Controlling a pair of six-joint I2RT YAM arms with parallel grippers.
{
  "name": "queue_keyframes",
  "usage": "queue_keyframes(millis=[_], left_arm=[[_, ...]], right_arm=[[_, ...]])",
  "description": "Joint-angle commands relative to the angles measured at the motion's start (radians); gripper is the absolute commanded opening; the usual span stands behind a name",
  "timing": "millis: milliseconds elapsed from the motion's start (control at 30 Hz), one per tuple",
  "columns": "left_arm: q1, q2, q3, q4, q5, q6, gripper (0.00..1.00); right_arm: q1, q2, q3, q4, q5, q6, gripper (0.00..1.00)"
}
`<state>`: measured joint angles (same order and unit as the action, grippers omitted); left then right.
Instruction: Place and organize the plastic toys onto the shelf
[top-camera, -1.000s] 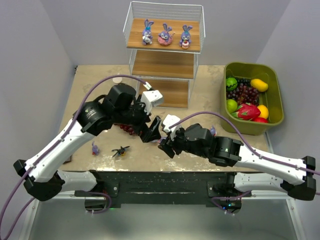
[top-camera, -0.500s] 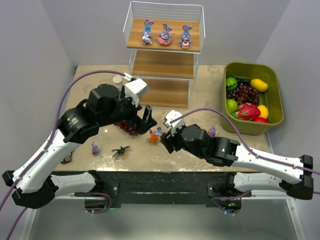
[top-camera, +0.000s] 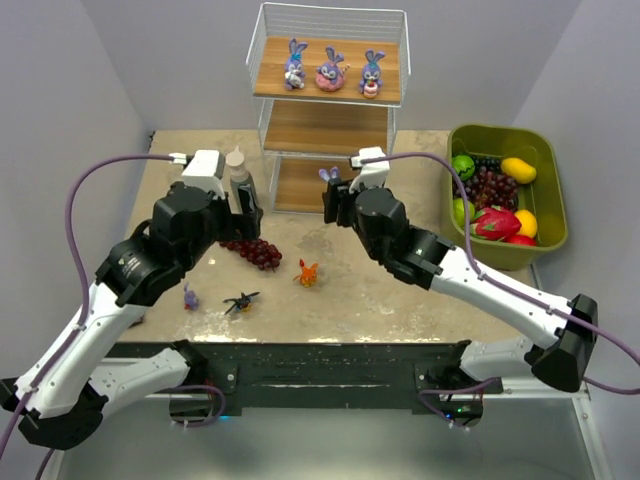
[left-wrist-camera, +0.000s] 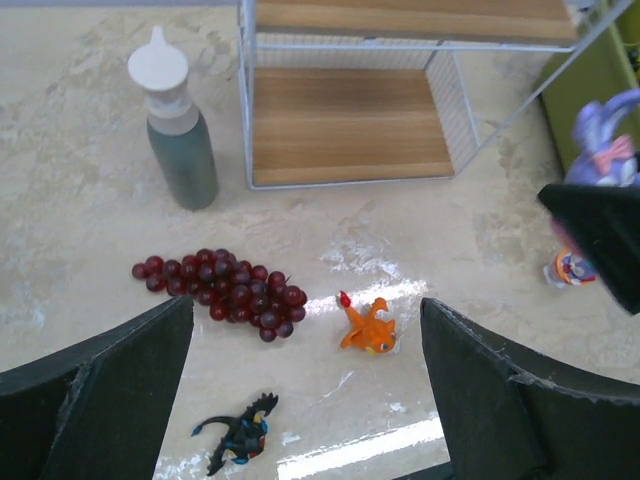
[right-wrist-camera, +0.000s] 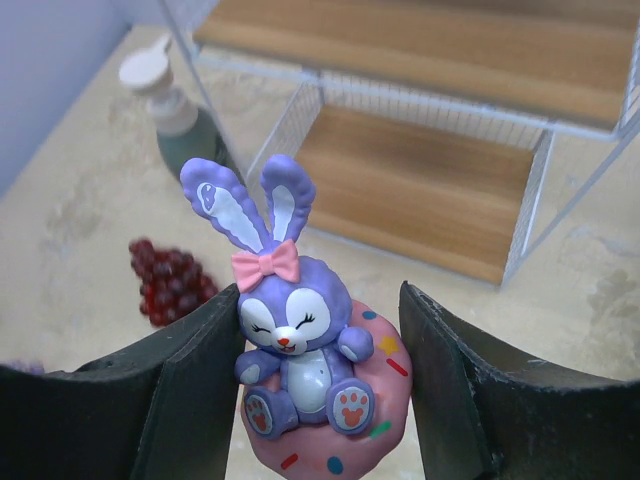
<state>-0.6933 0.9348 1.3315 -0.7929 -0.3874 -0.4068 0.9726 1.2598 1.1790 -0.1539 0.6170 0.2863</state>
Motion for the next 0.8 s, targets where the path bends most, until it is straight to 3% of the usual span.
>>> queue_keyframes(millis=[0, 300, 567, 767], left_arm=[[0.049, 0.004, -0.044, 0.063, -0.044, -0.105, 1.00], [0.153, -0.037, -0.201, 0.153, 0.042, -0.118, 0.99], [0.153, -0.155, -0.354, 0.253, 0.052, -0.127, 1.00], [0.153, -0.264, -0.474, 0.302, 0.035, -0.118, 0.99]], right_arm=[[-0.043, 0.055, 0.083, 0.207, 0.067, 0.039, 0.00], [-0.074, 0.191, 0.217, 0.298, 0.138, 0.088, 0.00], [-0.094, 0.233, 0.113, 0.611, 0.176, 0.083, 0.00], [-0.100, 0.263, 0.091, 0.671, 0.187, 0.142, 0.00]])
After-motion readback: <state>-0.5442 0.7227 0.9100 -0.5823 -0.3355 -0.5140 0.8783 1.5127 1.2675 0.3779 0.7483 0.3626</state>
